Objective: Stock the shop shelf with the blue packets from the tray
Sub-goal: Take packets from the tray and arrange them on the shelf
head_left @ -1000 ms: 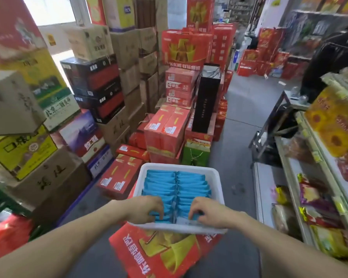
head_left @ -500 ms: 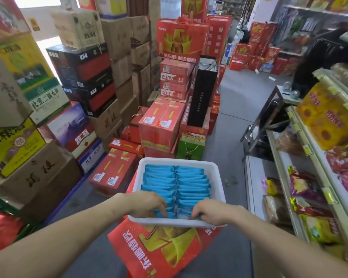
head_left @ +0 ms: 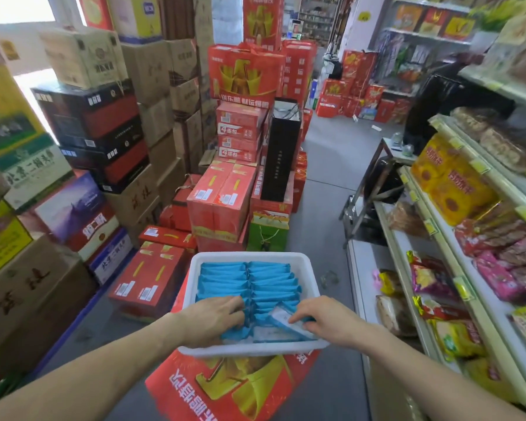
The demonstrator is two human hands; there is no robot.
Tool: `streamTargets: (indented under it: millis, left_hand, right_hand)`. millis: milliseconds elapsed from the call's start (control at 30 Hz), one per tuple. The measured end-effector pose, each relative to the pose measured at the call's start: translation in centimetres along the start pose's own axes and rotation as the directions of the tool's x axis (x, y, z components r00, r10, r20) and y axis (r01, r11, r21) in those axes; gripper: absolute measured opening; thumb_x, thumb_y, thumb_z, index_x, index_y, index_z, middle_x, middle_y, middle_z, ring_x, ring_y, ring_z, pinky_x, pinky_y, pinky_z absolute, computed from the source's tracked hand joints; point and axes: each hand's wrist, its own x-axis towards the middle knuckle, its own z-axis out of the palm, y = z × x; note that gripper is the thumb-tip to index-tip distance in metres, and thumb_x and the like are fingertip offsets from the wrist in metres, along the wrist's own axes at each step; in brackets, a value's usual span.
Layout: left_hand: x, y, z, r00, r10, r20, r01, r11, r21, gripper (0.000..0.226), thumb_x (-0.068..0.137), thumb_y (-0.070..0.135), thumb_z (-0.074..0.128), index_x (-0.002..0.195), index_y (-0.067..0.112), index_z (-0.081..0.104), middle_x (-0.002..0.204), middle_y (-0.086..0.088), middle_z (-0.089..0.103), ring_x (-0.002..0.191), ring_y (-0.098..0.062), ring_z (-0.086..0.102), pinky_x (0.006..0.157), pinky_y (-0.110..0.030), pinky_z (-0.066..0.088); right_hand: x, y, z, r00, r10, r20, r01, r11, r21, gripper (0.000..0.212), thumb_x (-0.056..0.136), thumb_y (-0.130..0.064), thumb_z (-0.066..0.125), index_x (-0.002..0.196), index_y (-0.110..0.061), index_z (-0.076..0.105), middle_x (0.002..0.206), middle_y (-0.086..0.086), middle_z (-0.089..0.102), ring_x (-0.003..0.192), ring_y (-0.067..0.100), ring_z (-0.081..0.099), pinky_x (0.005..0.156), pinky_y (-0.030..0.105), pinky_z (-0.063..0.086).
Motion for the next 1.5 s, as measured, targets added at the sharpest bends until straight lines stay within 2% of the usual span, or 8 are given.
streamTargets:
  millis: [133, 500, 700, 900, 1033, 1267, 1400, 1500]
  left_hand:
    - [-0.2, 0.0, 0.2, 0.993, 0.116, 0.001, -0.116, 0.993, 0.031, 0.013, 0.102, 0.015, 0.047, 0.113, 0.021, 0.049, 0.116, -0.001, 0.049, 0.098, -0.022, 0.049, 0.086, -0.038, 0.049]
    - [-0.1, 0.2, -1.2, 0.969, 0.105, 0.225, -0.116, 0.993, 0.035, 0.017, 0.100, 0.018, 0.050, 0.110, 0.028, 0.059, 0.113, -0.006, 0.046, 0.096, -0.028, 0.052, 0.075, -0.046, 0.053]
    - [2.1, -1.8, -4.8, 0.952, -0.009, 0.307, 0.071, 0.979, -0.193, 0.034, 0.092, 0.012, 0.051, 0.115, 0.034, 0.065, 0.119, 0.005, 0.063, 0.109, -0.021, 0.057, 0.097, -0.037, 0.047]
    - [8.2, -4.6, -14.8, 0.965, -0.097, 0.243, 0.156, 0.959, -0.237, 0.039, 0.093, 0.010, 0.055, 0.110, 0.040, 0.072, 0.110, 0.020, 0.070, 0.093, 0.004, 0.059, 0.085, -0.017, 0.044]
    - [14.5, -4.4, -22.7, 0.986, -0.103, 0.133, 0.135, 0.955, -0.263, 0.047, 0.089, 0.007, 0.060, 0.093, 0.053, 0.073, 0.100, 0.019, 0.073, 0.090, 0.001, 0.065, 0.084, -0.020, 0.052]
    - [28.1, 5.8, -36.6, 0.981, 0.166, -0.102, -0.191, 0.928, -0.319, 0.037, 0.092, 0.006, 0.068, 0.106, 0.039, 0.079, 0.093, 0.020, 0.074, 0.083, 0.000, 0.065, 0.077, -0.021, 0.052]
    - [36.3, 15.1, -42.4, 0.907, 0.368, -0.204, -0.416, 0.857, -0.304, 0.038, 0.094, 0.003, 0.068, 0.105, 0.037, 0.079, 0.103, 0.015, 0.073, 0.096, -0.011, 0.067, 0.085, -0.031, 0.054]
    - [41.4, 23.3, -46.0, 0.831, 0.493, -0.257, -0.553, 0.782, -0.288, 0.034, 0.094, 0.000, 0.067, 0.102, 0.031, 0.080, 0.097, 0.013, 0.072, 0.087, -0.003, 0.065, 0.074, -0.022, 0.050]
  right_hand:
    - [-0.6, 0.5, -0.1, 0.998, 0.043, -0.052, -0.040, 0.998, 0.054, 0.034, 0.095, -0.020, 0.060, 0.123, -0.034, 0.073, 0.117, -0.017, 0.068, 0.106, 0.004, 0.062, 0.095, 0.028, 0.050]
    - [-0.6, 0.5, -1.8, 0.983, 0.105, -0.150, -0.080, 0.983, 0.165, 0.033, 0.097, -0.017, 0.060, 0.120, -0.036, 0.074, 0.121, -0.020, 0.067, 0.109, -0.002, 0.059, 0.097, 0.023, 0.050]
    - [-2.0, 0.7, -5.9, 0.982, 0.066, -0.175, -0.055, 0.996, 0.064, 0.032, 0.100, -0.014, 0.054, 0.114, -0.033, 0.075, 0.109, -0.023, 0.058, 0.101, -0.001, 0.054, 0.093, 0.024, 0.049]
    - [-6.4, 1.8, -14.5, 0.971, 0.077, -0.225, -0.094, 0.993, -0.068, 0.035, 0.102, -0.010, 0.051, 0.114, -0.034, 0.074, 0.107, -0.017, 0.054, 0.098, 0.000, 0.052, 0.094, 0.022, 0.044]
    - [-12.6, 3.4, -21.2, 0.956, 0.101, -0.274, -0.144, 0.979, -0.142, 0.032, 0.099, -0.010, 0.057, 0.113, -0.032, 0.076, 0.102, -0.019, 0.049, 0.094, -0.005, 0.047, 0.090, 0.013, 0.034]
    - [-29.4, 5.6, -31.1, 0.867, 0.337, -0.367, -0.423, 0.888, -0.183, 0.043, 0.097, -0.006, 0.051, 0.114, -0.039, 0.071, 0.104, -0.025, 0.050, 0.095, -0.008, 0.048, 0.086, 0.020, 0.035]
    - [-40.9, 6.3, -33.7, 0.767, 0.476, -0.431, -0.550, 0.833, -0.059, 0.053, 0.085, 0.002, 0.061, 0.116, -0.040, 0.072, 0.111, -0.021, 0.057, 0.104, -0.003, 0.053, 0.095, 0.018, 0.039]
    - [-49.2, 6.4, -34.6, 0.665, 0.580, -0.470, -0.658, 0.753, 0.000, 0.054, 0.083, 0.006, 0.062, 0.117, -0.034, 0.073, 0.114, -0.017, 0.060, 0.106, 0.000, 0.053, 0.094, 0.013, 0.036]
